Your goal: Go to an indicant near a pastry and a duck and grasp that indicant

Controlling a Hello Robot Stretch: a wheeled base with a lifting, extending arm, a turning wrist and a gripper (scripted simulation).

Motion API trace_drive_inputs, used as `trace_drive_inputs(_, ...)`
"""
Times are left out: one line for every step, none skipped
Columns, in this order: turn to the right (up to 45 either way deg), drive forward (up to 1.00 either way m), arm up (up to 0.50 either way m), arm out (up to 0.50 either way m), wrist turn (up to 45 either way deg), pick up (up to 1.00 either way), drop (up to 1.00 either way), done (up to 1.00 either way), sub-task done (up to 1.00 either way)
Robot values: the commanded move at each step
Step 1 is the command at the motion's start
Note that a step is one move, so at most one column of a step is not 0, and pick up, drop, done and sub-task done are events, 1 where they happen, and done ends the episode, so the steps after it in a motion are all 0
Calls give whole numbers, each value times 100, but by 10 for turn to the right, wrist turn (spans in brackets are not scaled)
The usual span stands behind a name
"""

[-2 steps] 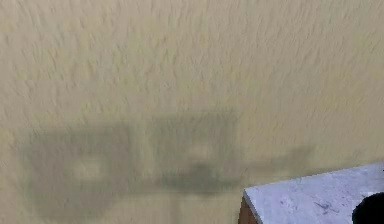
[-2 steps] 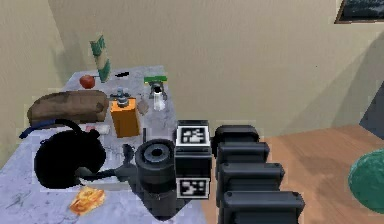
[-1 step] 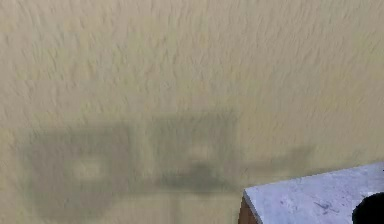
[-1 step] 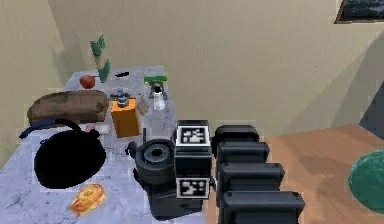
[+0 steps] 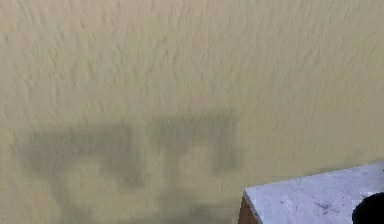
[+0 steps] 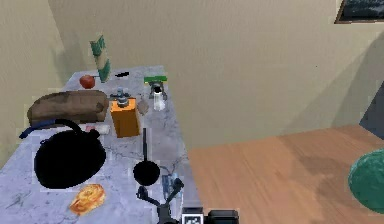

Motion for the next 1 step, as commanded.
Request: trace_drive_inputs(0,0,0,0,0,100,0,0,0)
